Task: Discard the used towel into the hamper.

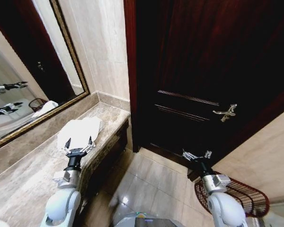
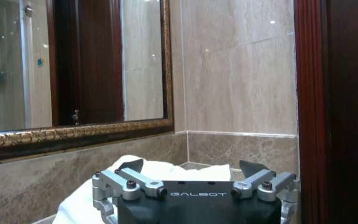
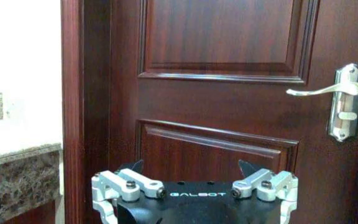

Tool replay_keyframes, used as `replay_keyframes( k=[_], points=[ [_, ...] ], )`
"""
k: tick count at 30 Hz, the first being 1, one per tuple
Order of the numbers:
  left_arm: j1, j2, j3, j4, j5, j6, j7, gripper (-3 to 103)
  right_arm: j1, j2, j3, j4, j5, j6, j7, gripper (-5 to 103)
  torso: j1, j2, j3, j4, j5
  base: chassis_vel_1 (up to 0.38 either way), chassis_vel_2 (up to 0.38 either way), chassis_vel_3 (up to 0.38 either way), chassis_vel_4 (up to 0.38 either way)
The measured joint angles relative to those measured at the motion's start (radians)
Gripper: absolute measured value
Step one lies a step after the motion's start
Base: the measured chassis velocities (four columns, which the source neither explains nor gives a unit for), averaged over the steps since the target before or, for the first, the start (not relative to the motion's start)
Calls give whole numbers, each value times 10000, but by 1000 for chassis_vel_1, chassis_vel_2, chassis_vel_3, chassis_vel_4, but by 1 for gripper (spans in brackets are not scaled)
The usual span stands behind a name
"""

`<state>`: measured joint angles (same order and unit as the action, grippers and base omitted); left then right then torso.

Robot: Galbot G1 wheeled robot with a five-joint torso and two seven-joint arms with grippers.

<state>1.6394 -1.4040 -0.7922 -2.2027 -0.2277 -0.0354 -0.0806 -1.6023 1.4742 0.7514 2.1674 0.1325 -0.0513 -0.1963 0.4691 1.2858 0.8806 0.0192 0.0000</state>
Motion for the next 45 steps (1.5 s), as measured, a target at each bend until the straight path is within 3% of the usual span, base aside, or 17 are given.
replay_keyframes(
  k=[8,30,45],
  points=[
    [-23,-39,-47,-8,96,284,-126,100,35,-17,12,-40,64,56,2,100,0,4,1,3,0,0,0,0,0],
    [-5,-74,-84,-31,39,12,-244,100,-55,-5,66,-64,116,221,11,100,26,54,22,5,0,0,0,0,0],
    [6,-114,-111,78,5,-253,-217,100,-99,-10,89,-13,142,267,31,100,273,595,314,5,0,0,0,0,0]
  ],
)
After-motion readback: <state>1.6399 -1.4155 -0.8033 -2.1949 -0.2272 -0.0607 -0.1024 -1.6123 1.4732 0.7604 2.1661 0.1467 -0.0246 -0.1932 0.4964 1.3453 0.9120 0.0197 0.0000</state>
